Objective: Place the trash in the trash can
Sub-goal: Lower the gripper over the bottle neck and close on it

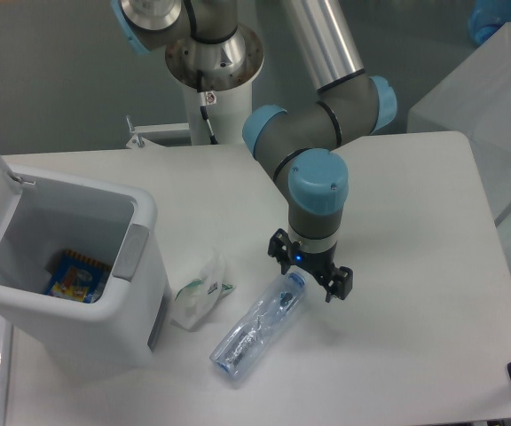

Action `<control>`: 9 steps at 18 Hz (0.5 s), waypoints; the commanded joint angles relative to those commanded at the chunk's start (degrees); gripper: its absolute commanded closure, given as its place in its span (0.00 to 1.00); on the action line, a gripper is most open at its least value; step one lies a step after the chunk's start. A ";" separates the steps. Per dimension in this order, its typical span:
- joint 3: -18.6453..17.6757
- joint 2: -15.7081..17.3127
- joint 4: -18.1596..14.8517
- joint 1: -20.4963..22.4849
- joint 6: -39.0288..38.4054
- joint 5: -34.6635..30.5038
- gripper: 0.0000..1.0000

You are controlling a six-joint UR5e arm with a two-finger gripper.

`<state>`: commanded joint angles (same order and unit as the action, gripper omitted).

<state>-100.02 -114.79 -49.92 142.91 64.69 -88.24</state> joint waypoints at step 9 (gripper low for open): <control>-0.44 -0.44 0.09 -2.02 -2.97 -0.26 0.00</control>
<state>-100.46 -115.22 -49.83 140.89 61.71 -88.51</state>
